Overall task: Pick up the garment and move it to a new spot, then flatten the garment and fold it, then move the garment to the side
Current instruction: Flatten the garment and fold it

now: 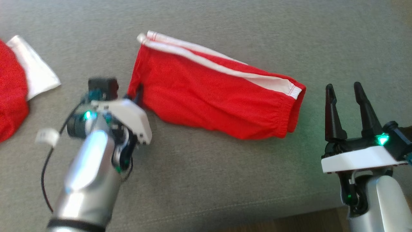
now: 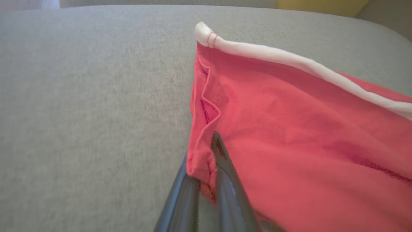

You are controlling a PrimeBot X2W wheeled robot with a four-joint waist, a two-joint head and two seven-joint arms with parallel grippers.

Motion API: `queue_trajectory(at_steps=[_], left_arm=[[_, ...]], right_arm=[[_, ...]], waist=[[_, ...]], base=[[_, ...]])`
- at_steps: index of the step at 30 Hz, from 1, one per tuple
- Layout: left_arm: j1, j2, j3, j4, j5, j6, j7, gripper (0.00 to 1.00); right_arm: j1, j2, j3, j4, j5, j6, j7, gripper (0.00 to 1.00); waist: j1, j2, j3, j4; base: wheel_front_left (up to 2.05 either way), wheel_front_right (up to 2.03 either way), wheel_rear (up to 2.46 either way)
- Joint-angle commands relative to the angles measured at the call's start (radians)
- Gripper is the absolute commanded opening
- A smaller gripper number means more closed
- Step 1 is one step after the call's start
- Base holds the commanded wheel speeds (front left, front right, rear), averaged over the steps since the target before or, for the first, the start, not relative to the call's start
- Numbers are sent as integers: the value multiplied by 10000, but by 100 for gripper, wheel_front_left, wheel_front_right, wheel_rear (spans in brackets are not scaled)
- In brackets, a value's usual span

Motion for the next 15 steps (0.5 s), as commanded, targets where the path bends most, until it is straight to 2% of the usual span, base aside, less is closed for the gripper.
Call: queue_trajectory(at_steps=[1, 9, 15], left_arm=[[50, 264, 385, -472, -55, 97, -133, 0], [2507, 329, 614, -3186, -472, 778, -20, 0], [3787, 424, 503, -4653, -524, 1160, 374, 0]], right_arm=[[65, -32, 212, -403, 33, 40, 32, 100], [131, -91, 178, -437, 36, 40, 326, 100], [233, -143, 204, -451, 88, 40, 493, 100]], waist=[[0, 0, -49, 148], [0, 0, -326, 834], [0, 0, -519, 1019]], base=[[0, 0, 0], [0, 0, 0], [0, 0, 0]])
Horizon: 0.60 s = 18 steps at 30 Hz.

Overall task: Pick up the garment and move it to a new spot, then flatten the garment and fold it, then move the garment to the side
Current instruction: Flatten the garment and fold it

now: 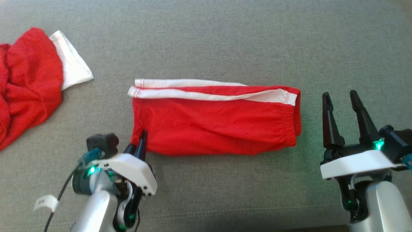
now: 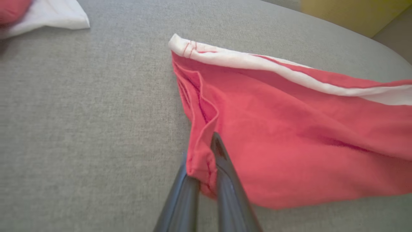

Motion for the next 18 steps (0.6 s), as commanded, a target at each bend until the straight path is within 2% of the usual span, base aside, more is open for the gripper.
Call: queue_trajectory(at_steps=[1, 3, 4, 5, 8, 15, 18], left_arm=[[-11, 230, 304, -595, -25, 88, 119, 0], [223, 235, 235, -787, -107, 95, 314, 0], [303, 207, 254, -876, -165, 118, 308, 62], [371, 210, 256, -928, -169, 152, 304, 100], [488, 219, 317, -1087, -41, 316, -37, 100], [341, 339, 483, -1538, 944, 735, -2321, 100], [283, 413, 578, -1676, 1255, 877, -2930, 100]], right_arm=[[-26, -139, 218, -393, 86, 40, 62, 100], [11, -159, 237, -382, 111, 40, 98, 100], [34, -165, 240, -376, 119, 40, 114, 100], [60, -166, 242, -375, 124, 40, 132, 100], [147, -166, 235, -389, 111, 40, 192, 100], [258, -221, 242, -416, -43, 40, 346, 100], [313, -262, 224, -414, -140, 40, 384, 100]], waist=[[0, 0, -78, 20], [0, 0, -127, 13], [0, 0, -156, 8], [0, 0, -186, 1], [0, 0, -275, -16], [0, 0, -604, -26], [0, 0, -816, 11]], base=[[0, 0, 0], [0, 0, 0], [0, 0, 0], [0, 0, 0], [0, 0, 0], [0, 0, 0], [0, 0, 0]])
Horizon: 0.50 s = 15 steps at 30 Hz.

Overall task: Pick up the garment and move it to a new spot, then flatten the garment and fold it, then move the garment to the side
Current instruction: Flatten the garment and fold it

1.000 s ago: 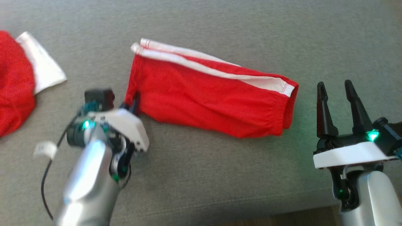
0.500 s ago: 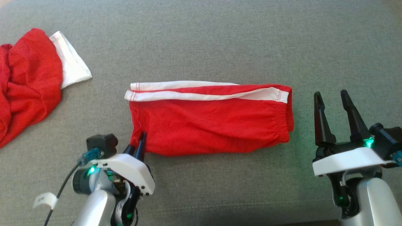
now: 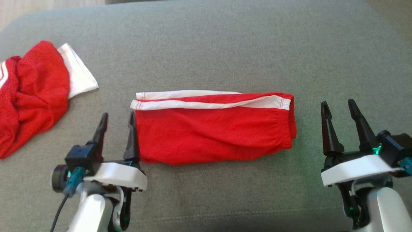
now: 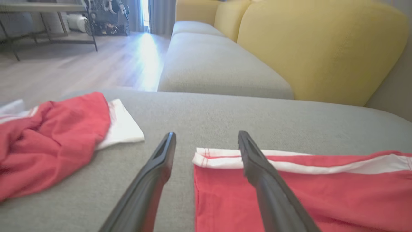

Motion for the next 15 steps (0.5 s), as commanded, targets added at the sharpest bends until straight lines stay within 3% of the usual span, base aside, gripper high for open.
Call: queue_trajectory(at_steps=[1, 15], left_arm=[[-362, 233, 426, -444, 233, 136, -320, 100], [-33, 859, 473, -763, 715, 146, -448, 100]], right_arm=[[-17, -171, 202, -385, -117, 40, 49, 100], [284, -217, 204, -567, -366, 40, 360, 100]], waist=[[0, 0, -211, 43], [0, 0, -450, 108]], base=[[0, 0, 0], [0, 0, 0]])
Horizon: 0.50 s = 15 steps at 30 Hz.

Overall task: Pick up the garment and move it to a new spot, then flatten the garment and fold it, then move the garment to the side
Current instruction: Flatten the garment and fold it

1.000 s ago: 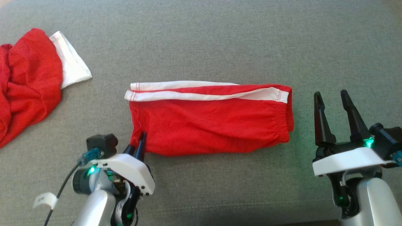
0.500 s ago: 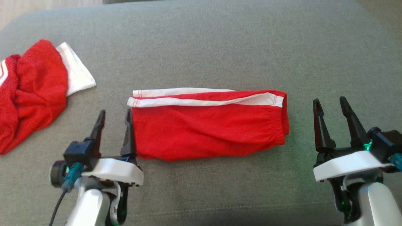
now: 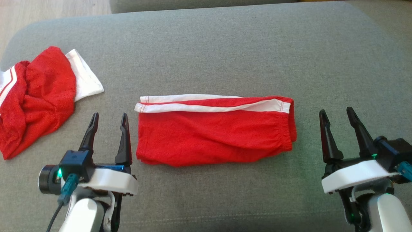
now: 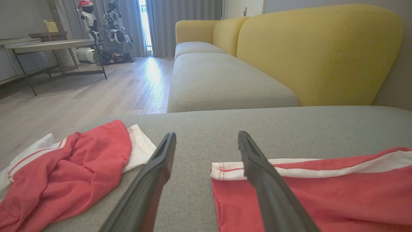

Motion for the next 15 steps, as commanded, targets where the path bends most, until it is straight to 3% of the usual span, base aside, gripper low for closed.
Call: queue_trajectory(at_steps=[1, 15], left_arm=[[-303, 226, 394, -360, 29, -11, -7, 100], [-488, 188, 165, -323, -24, -31, 131, 100]], right_arm=[[-82, -132, 192, -395, -63, 40, 6, 100], [-121, -209, 213, -351, -33, 40, 300, 100]], waist=[[0, 0, 17, 7], [0, 0, 232, 174]], base=[[0, 0, 0], [0, 0, 0]])
